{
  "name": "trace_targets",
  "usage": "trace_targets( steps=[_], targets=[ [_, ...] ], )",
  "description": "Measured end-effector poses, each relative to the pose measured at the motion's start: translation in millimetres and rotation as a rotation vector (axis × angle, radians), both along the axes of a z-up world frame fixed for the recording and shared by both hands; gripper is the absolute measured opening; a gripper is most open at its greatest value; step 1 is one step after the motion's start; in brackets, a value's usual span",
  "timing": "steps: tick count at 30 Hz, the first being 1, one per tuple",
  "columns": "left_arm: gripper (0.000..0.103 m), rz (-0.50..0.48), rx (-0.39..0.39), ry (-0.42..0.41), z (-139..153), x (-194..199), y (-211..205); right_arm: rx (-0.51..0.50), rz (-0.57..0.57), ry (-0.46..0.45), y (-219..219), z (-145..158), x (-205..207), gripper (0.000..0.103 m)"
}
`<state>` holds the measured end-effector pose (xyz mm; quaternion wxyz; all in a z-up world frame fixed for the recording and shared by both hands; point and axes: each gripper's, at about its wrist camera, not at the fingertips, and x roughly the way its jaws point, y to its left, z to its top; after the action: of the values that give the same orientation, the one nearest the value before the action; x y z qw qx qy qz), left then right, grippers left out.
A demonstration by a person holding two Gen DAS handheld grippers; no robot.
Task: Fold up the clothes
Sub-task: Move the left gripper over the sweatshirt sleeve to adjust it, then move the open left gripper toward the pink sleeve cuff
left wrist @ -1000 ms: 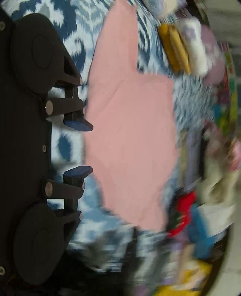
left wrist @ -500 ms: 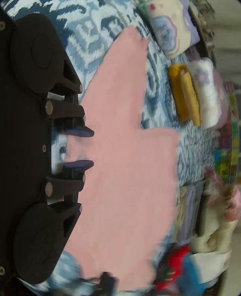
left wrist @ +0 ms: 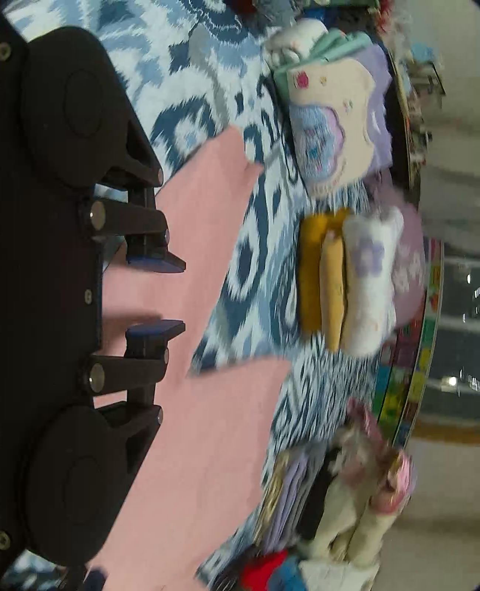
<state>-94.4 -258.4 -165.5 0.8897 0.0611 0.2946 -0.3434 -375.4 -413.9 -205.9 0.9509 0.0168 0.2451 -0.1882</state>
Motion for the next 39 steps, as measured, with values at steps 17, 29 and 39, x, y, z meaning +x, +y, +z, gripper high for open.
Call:
trace_targets(
  steps=[17,29,39],
  targets=[
    [0.027,-0.110,0.033,0.026,7.3,60.1,-0.6,-0.094,0.229,0.019,68.2,42.7,128.9,0.023],
    [0.021,-0.067,0.084,0.053,-11.0,120.2,-32.8,-0.255,0.257,0.160,121.3,6.5,159.4,0.023],
    [0.018,0.083,-0.101,0.068,19.4,134.8,46.7,-0.243,0.287,0.123,129.8,34.9,166.3,0.021]
  ],
)
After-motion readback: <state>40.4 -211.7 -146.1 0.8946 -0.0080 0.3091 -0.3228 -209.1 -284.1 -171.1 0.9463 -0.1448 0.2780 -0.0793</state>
